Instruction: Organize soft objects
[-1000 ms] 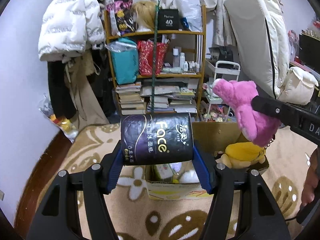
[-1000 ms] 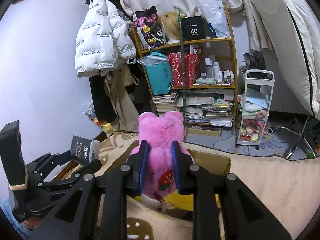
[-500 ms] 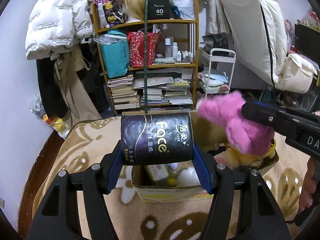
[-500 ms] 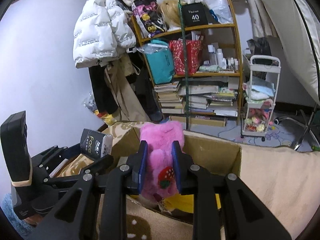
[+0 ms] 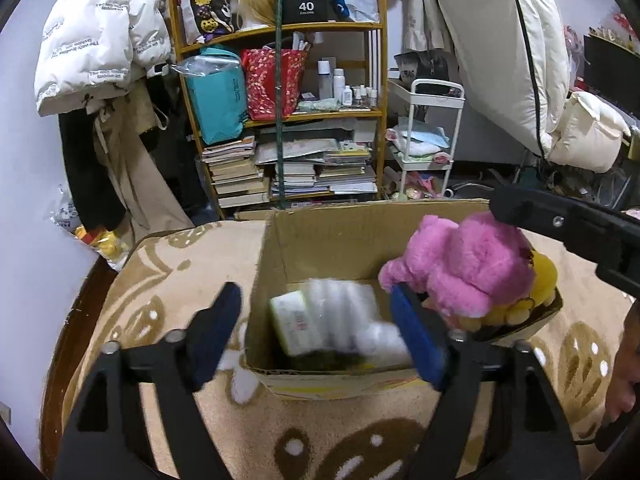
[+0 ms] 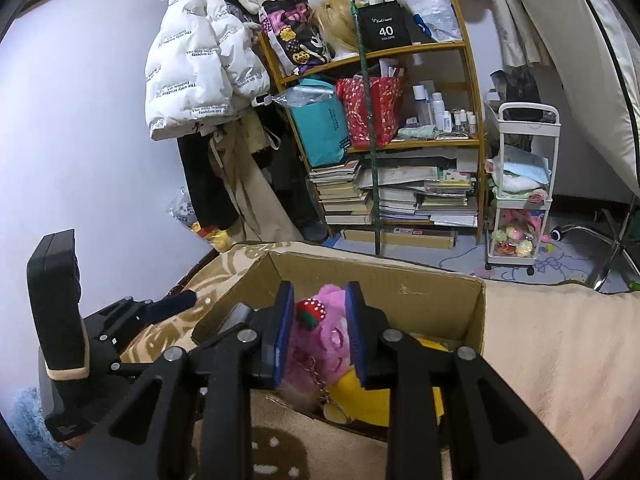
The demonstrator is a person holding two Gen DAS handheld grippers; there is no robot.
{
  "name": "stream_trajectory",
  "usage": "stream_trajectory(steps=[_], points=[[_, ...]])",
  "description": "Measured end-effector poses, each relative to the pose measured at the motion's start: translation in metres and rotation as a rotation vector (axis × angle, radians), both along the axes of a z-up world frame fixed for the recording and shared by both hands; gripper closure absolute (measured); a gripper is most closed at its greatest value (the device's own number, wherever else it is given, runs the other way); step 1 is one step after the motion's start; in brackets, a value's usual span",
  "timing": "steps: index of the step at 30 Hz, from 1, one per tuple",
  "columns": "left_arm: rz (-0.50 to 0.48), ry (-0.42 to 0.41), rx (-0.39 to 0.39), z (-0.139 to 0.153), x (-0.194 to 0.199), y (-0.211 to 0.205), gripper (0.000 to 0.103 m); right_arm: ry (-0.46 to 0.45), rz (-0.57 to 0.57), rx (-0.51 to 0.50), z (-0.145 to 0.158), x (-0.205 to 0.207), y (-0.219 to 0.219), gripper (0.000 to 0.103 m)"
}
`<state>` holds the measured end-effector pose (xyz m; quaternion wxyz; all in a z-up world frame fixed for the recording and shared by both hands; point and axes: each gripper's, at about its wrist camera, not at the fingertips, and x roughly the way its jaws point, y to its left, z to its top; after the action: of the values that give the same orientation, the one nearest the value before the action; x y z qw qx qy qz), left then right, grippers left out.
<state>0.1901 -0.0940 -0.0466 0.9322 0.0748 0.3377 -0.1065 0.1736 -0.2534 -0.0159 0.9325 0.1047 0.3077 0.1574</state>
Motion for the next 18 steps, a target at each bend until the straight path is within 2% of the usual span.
stream_trajectory(steps=[2,7,9,10,13,16,18], points=[[-0.001,-0.002,0.002,0.0,-0.002,0.0,0.022,-0.002,-0.005,0.0,0.0,-0.001,0.0,0.065],[0.024,-0.01,0.045,0.0,-0.007,0.001,0.013,0.009,-0.012,0.007,-0.001,-0.003,-0.007,0.064],[0.034,-0.012,0.04,0.0,-0.011,0.004,0.011,0.017,-0.013,0.011,-0.001,-0.004,-0.011,0.063],[0.036,-0.013,0.03,0.0,-0.013,0.007,0.011,0.02,-0.013,0.008,-0.002,-0.006,-0.012,0.061],[0.064,-0.021,0.023,-0.001,-0.019,0.013,0.011,0.021,-0.027,0.006,-0.001,-0.012,-0.016,0.041],[0.099,-0.028,0.03,0.002,-0.024,0.019,0.011,0.017,-0.035,0.007,0.002,-0.02,-0.019,0.036],[0.111,-0.036,0.035,0.007,-0.03,0.022,0.011,0.014,-0.041,-0.002,0.006,-0.025,-0.02,0.028]])
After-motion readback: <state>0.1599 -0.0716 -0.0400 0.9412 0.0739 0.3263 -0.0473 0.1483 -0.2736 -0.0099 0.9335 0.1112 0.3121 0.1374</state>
